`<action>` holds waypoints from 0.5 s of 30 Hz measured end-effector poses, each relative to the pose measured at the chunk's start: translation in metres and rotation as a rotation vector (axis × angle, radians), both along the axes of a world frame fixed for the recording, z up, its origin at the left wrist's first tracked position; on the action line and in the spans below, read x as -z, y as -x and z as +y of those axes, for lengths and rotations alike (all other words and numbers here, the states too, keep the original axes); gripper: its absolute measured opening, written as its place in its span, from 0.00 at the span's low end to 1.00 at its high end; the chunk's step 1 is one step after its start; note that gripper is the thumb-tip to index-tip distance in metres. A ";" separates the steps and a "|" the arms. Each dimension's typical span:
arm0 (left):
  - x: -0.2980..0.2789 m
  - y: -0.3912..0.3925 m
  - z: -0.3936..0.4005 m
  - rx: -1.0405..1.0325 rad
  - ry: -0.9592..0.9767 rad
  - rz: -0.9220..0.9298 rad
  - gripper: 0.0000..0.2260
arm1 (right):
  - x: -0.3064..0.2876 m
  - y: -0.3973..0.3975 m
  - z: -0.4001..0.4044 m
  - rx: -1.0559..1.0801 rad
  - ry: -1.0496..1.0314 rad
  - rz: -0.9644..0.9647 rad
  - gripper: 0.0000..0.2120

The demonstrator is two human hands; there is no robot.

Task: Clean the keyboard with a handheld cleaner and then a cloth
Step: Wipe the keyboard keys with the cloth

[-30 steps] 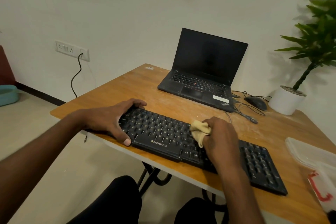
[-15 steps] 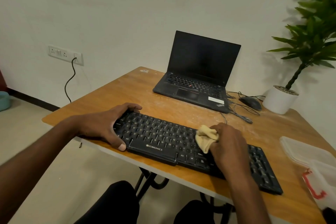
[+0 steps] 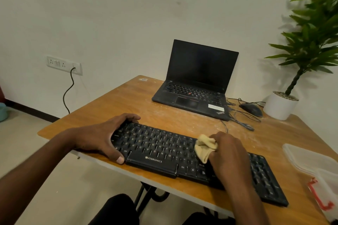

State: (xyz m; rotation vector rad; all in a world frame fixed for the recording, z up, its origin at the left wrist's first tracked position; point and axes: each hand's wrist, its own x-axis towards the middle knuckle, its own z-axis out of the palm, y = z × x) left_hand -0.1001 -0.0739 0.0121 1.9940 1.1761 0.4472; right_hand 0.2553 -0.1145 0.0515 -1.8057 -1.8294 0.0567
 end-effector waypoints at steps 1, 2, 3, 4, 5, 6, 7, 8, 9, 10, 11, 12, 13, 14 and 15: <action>0.000 0.000 0.000 0.002 0.003 0.002 0.55 | -0.002 -0.006 -0.002 0.023 -0.011 0.011 0.12; 0.001 0.000 0.001 0.003 0.001 0.006 0.55 | -0.002 -0.007 -0.003 0.028 -0.008 0.013 0.11; 0.001 0.000 0.001 0.003 0.001 0.010 0.55 | -0.001 -0.003 -0.003 0.024 -0.005 0.002 0.11; 0.001 -0.001 0.001 0.004 0.004 0.010 0.55 | 0.001 0.004 -0.002 0.009 -0.003 -0.002 0.11; 0.001 -0.001 0.001 0.005 0.009 0.004 0.55 | 0.003 0.013 -0.001 -0.017 -0.004 0.009 0.12; 0.001 -0.001 0.001 0.005 0.010 -0.002 0.55 | 0.007 0.024 0.000 -0.059 -0.009 0.026 0.14; 0.001 -0.001 0.001 0.005 0.010 -0.005 0.55 | 0.010 0.036 0.002 -0.117 -0.014 0.039 0.16; 0.001 -0.001 0.000 0.003 0.008 -0.006 0.55 | 0.012 0.049 0.002 -0.176 -0.018 0.040 0.17; 0.001 -0.001 0.000 0.001 0.005 -0.003 0.55 | 0.013 0.059 0.002 -0.224 -0.018 0.036 0.17; 0.001 0.000 0.000 0.001 0.004 0.000 0.55 | 0.014 0.065 0.003 -0.256 -0.021 0.019 0.16; 0.001 0.000 0.000 0.001 0.005 0.002 0.55 | 0.014 0.066 0.004 -0.265 -0.025 0.002 0.16; 0.000 -0.001 0.000 0.001 0.005 0.003 0.55 | 0.015 0.062 0.005 -0.255 -0.021 -0.008 0.17; -0.001 -0.001 0.000 0.001 0.004 0.004 0.55 | 0.015 0.054 0.005 -0.232 -0.011 -0.007 0.18; -0.001 -0.001 0.000 0.001 0.002 0.005 0.55 | 0.015 0.044 0.004 -0.197 0.005 -0.007 0.18; -0.001 -0.001 0.000 0.000 0.000 0.006 0.55 | 0.014 0.031 0.003 -0.157 0.021 -0.010 0.19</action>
